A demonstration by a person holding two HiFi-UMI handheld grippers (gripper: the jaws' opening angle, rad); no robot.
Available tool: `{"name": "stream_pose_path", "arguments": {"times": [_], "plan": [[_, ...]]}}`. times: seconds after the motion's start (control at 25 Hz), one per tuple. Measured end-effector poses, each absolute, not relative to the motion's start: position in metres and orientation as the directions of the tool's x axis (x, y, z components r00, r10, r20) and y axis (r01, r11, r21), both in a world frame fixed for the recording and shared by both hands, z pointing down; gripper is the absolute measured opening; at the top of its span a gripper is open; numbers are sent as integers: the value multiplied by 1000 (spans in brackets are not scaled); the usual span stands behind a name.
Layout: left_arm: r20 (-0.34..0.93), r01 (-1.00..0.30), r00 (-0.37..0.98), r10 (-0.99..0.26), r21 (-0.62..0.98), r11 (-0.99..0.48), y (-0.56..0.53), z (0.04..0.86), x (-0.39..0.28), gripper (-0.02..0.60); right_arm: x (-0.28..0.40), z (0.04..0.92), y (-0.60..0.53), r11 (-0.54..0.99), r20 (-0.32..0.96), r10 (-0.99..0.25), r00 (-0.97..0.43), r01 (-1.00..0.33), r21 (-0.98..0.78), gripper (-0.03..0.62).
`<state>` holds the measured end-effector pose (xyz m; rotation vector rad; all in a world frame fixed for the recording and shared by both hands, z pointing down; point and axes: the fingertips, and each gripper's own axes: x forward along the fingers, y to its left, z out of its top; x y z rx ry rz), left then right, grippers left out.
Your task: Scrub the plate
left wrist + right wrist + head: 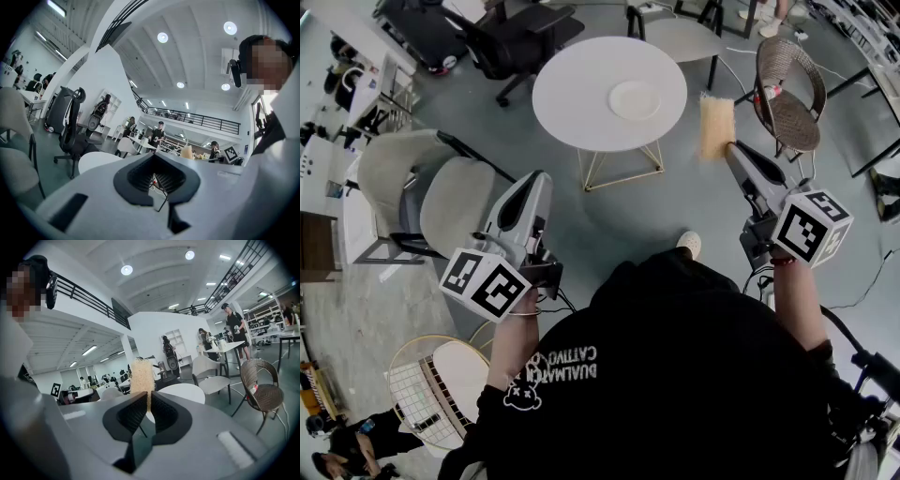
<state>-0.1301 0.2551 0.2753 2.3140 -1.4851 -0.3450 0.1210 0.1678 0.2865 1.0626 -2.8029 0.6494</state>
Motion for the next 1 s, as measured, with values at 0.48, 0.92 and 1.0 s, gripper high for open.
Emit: {"name": "stream_pose_path", "arguments": {"times": [0.48,0.92,1.0], "plan": [[25,-830,395,-918,439,-345,262,281,-133,-2,121,293,166,669,236,-600,-764,-642,-375,31],[67,-843,348,-935,460,-281,231,303,-140,-2,117,318,120,645,257,-566,-783,-615,-454,32],[66,-856,322,-945,446,-261,219,301,-146,-2,111,325,100,643,269,-562,-782,-618,-453,32]]}}
